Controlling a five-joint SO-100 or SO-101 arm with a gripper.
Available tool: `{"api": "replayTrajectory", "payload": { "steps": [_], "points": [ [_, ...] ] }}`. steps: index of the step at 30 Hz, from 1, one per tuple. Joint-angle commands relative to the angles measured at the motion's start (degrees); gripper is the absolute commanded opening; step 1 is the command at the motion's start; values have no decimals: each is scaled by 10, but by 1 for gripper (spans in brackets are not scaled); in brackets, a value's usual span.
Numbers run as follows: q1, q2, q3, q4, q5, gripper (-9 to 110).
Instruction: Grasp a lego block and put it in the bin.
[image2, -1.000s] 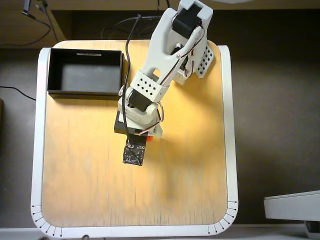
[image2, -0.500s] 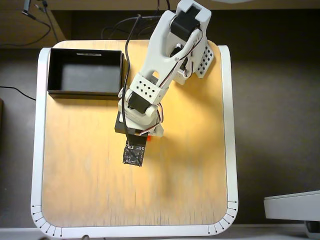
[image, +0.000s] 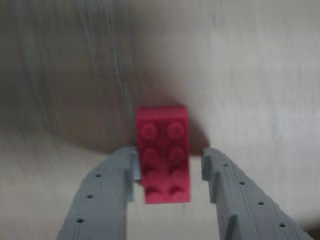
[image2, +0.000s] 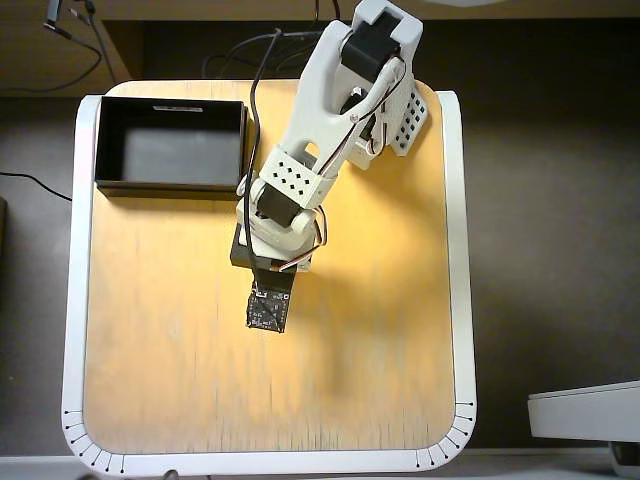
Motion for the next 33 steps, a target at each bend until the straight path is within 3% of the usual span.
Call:
{"api": "replayTrajectory", "payload": {
  "steps": [1,11,24,33],
  "points": [
    [-8,5,-66,-12,-6,2],
    [5,25,-63,-11,-13,1],
    [31,226,-69,-11,-102,1],
    [134,363,-69,-11,-134,1]
  ]
}}
